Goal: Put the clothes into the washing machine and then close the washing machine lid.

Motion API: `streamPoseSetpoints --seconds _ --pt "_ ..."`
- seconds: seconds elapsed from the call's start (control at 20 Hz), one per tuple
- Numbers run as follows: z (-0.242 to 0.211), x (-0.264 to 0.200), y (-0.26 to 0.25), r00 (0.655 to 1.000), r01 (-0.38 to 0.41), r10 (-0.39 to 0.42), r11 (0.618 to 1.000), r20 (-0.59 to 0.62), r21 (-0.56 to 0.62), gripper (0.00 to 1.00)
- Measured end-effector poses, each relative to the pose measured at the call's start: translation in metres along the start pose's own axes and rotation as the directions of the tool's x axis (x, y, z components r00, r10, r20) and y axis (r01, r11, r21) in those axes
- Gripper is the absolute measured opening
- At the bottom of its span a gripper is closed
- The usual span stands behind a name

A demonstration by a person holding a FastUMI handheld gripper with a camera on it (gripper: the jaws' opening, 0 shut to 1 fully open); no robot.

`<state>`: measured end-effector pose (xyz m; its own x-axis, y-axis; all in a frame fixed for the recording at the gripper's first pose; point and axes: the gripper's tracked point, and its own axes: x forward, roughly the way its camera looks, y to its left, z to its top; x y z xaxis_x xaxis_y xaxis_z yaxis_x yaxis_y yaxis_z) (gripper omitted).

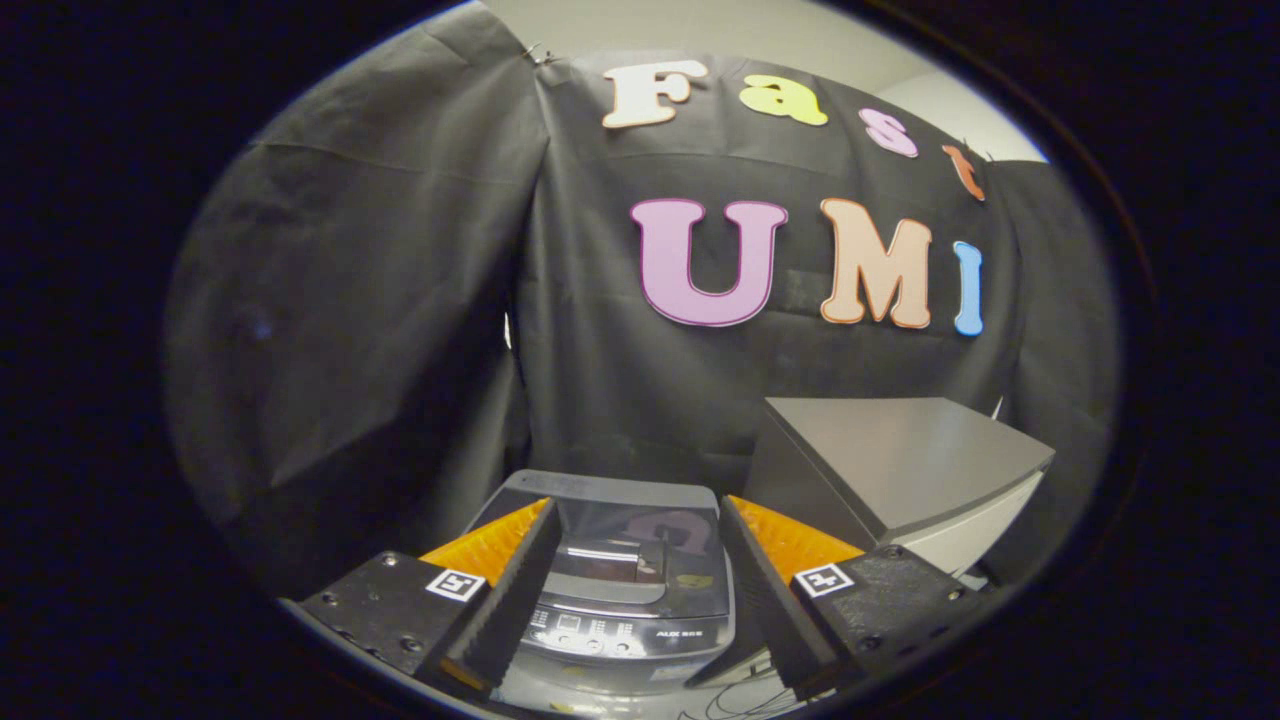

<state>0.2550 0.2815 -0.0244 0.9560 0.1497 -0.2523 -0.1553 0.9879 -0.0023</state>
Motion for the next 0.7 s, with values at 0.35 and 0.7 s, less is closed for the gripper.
streamPoseSetpoints --seconds 0.35,0.7 --pt "0.040 -0.046 -0.026 0.994 -0.002 -0.001 1.000 0.107 0.031 0.97" --pt "0.034 -0.102 -0.054 0.980 0.046 -0.041 0.999 0.195 -0.019 0.96"
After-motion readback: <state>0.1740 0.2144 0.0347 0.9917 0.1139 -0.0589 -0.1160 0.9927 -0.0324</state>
